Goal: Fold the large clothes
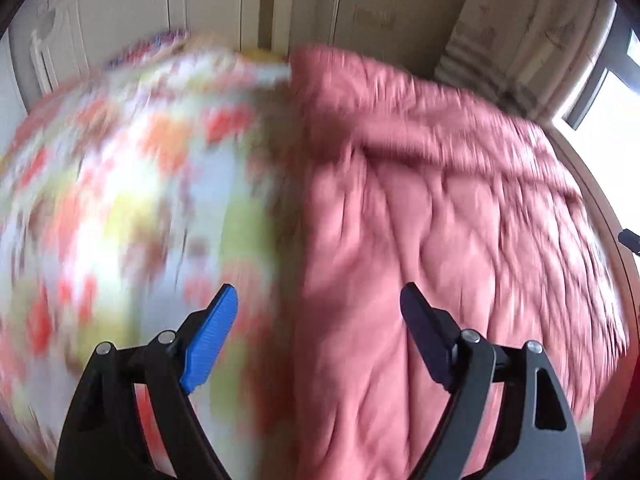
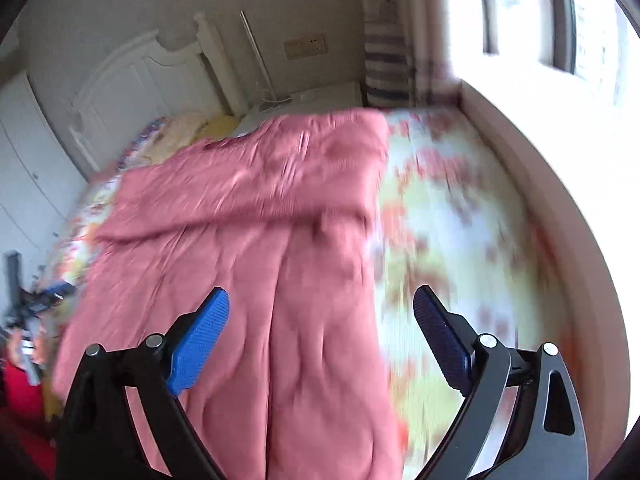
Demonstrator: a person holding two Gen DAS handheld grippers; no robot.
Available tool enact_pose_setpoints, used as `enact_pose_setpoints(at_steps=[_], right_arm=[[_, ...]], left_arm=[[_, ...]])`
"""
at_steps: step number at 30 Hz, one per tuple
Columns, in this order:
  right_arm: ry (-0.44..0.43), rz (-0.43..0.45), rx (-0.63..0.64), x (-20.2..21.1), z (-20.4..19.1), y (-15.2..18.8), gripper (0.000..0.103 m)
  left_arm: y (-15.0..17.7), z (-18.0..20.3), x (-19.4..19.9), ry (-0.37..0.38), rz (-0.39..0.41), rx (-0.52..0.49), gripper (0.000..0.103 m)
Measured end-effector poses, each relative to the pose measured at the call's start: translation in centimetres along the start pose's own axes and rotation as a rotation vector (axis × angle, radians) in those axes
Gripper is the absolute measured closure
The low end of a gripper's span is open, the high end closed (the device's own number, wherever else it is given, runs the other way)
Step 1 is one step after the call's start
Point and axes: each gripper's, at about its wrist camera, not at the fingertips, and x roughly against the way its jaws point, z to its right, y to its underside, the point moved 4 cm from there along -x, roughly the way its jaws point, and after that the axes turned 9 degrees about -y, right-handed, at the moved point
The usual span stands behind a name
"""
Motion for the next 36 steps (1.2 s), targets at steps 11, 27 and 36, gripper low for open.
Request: enact_pose_setpoints(at_steps=[11,27,36], right_arm=[[0.085,-0.031,-0.141,6.4,3.9,13.8,0.013],[-0.133,-0.002,-0.146,4.4,1.4,16.3,0.036],[-0.279,0.04,-0.241,3.4,1.0,17.4,0.081]], left_arm=[[9.0,-1.5,1.2,0.026,-0.093,0.034,0.021],[11.4,1.5,2.8,0.104,-0.055,-0.005,0.02],[11.1,0.5,2.8,0.101,-0.046,0.091,0.07]])
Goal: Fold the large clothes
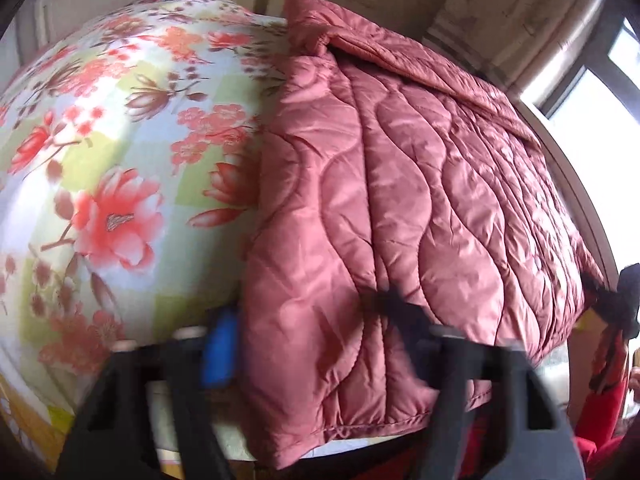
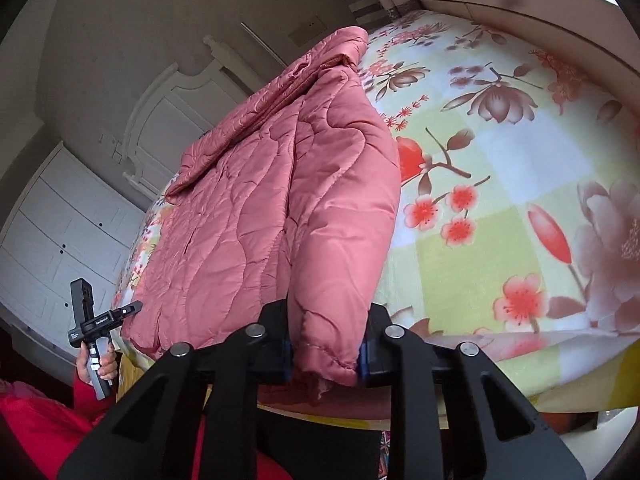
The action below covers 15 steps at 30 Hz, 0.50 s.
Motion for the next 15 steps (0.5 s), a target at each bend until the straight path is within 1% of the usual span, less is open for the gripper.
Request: enact_pose_setpoints(at_steps=[1,2,4,9,12,15], right_arm=[[-0.005,0.0,-0.003,0.0,-0.1,0.1,0.082],[-0.014,0.009,-0.011,0.1,-0.2,0.2,0.083],[-0.024,0.025,-0.019,0.5,-0.4,0.3,0.084],[-0.04,0.053,-0.009,2.0,-1.2,1.5,0.084],[-0.045,0.068,-0.016,3.0,-1.2,2.2,0.084],[-0.083,0.094,-0.029,4.4,-1.6,3.0,0.084]], left_arm=[[0.1,-0.4,0.0,0.012,-0.011,0.027,0.082],[0.3,-0.7,-0.2,0.056,-0.033,0.059,0.089],[0.5,-1.1,-0.1,0.086,-0.035,0.08,0.091],[1.4,-0.8,0.5,0.081,-0.041,0.048,0.095],[2.0,-1.1,1.0,0.102,-0.055,0.047,0.095],[2.9,-1.3,2.1,0.131,-0.069,0.056,0.096]])
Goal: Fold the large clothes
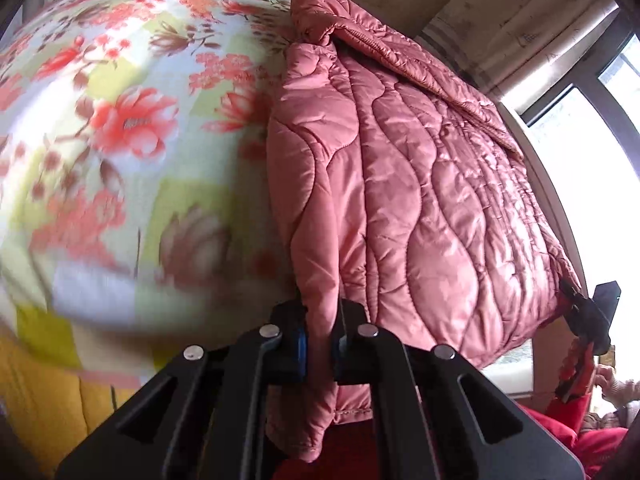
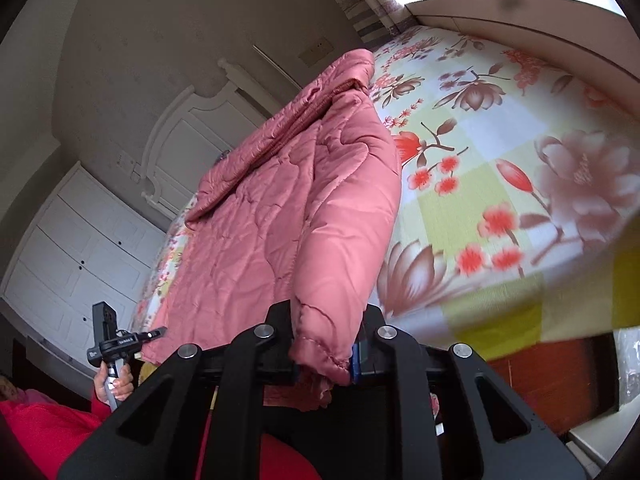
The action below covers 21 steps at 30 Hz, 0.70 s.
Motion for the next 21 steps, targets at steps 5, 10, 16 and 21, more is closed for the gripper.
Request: enact_pose_setpoints(at_steps=[5,10,16,21], right_arm=[[-0.098,0.051,-0.001,2.8,-1.8,0.3,0.084],[-0.167,0.103,0.024,5.4,-3.9,-0.1,0.084],[-0.229,0.166,0.053,7.5,-6.2,-1.3,0.084],[-0.284,0.23,0.058,9.8,-7.7,-3.3,0.084]], left_arm=[[-0.3,0.5,3.1,0.088,0.035,0.014,0.096],[-2.1,1.1,6.1,0.152,0.101,0.007,0.097],[-4.4,0.9,8.2,0.24,0.162,0.032,0.097],[-6.4,0.8,11.5,0.285,0.233,0.01,0.097]])
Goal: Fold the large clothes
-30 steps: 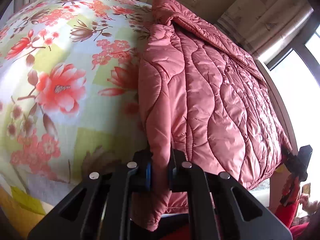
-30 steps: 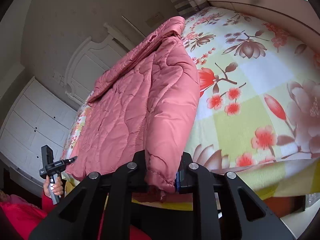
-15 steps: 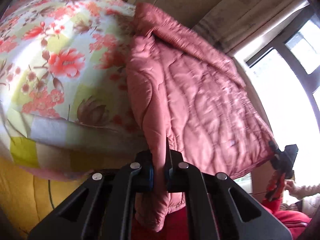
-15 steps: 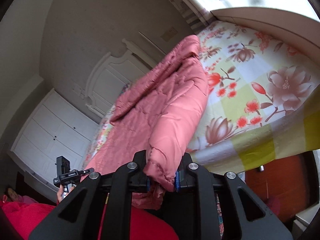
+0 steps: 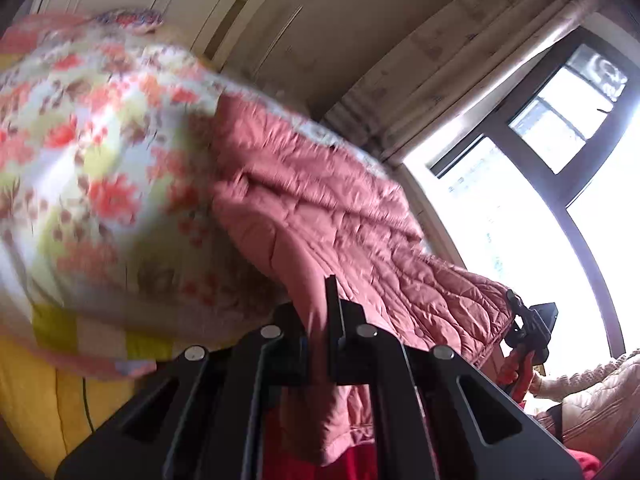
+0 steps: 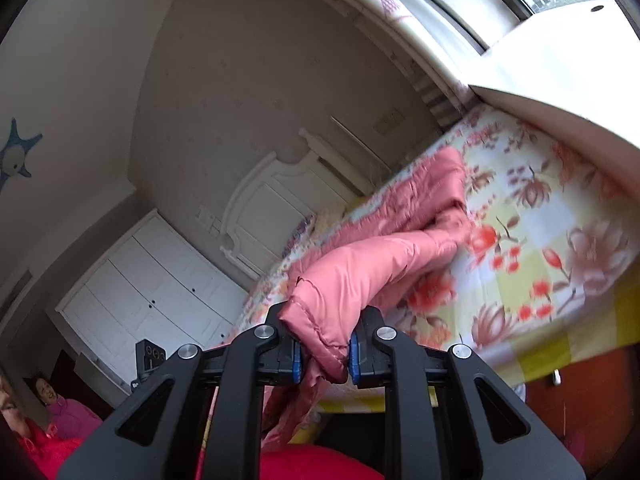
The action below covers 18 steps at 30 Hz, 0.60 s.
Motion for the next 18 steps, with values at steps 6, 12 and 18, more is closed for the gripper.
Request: enact_pose_setpoints(at_steps=[6,12,18], right_arm=[[-0.042,0.045,0.003,-0.9,-1.3,-6.4,0.084],[-0.001,-0.002,-0.018,-7.0,-0.5,-14.7,0.084],[0.164,-0.101,-0.024,-17.6,3.2,-21.3,0.084]], left_arm=[[-6.3,2.1,0.5,-0.024,0.055,-0.076,0.096],[-15.7,2.2,-3.4,-0.143,0.053,-0.114,0.096],[-24.2,-0.4,-12.6,-0.265,-0.041,-0.059,0.096]])
